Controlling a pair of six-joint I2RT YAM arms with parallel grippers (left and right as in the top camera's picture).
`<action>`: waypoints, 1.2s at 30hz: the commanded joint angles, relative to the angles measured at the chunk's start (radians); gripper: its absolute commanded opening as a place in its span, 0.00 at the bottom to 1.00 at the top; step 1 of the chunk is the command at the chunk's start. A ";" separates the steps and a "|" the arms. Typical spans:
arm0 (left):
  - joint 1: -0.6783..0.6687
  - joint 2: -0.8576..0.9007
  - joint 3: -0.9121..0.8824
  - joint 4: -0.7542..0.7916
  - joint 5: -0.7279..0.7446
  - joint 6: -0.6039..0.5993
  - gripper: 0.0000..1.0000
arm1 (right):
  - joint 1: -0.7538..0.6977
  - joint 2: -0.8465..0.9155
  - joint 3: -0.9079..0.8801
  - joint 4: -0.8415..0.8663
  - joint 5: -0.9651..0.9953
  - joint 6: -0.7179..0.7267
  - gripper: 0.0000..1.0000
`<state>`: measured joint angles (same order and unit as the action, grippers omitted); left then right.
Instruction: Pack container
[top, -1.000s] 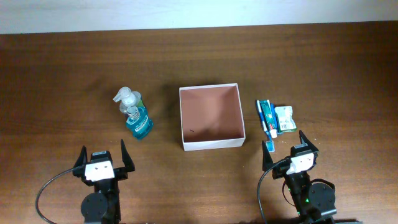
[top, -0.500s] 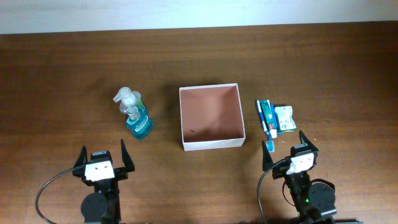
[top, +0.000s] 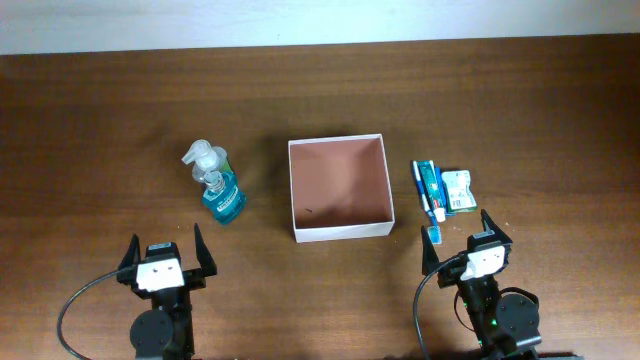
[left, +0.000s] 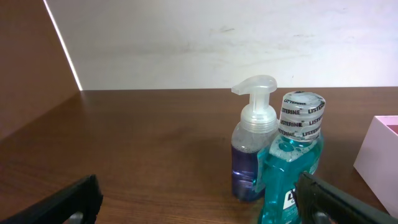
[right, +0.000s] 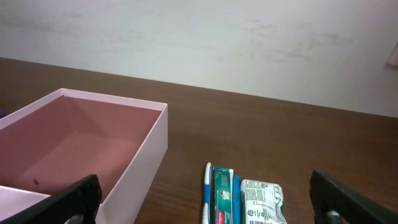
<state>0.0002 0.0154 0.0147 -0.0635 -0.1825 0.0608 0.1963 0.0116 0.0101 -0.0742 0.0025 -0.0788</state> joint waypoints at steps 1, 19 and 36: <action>-0.005 -0.010 -0.006 0.000 0.011 0.016 0.99 | 0.006 -0.008 -0.005 -0.006 0.006 0.008 0.98; -0.005 -0.010 -0.006 0.000 0.011 0.016 0.99 | 0.006 -0.008 -0.005 -0.005 0.010 0.008 0.99; -0.005 -0.010 -0.006 0.000 0.011 0.016 0.99 | 0.004 0.843 0.888 -0.735 0.108 0.151 0.99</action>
<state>0.0002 0.0135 0.0147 -0.0647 -0.1825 0.0608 0.1963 0.7212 0.7750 -0.7612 0.0910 0.0555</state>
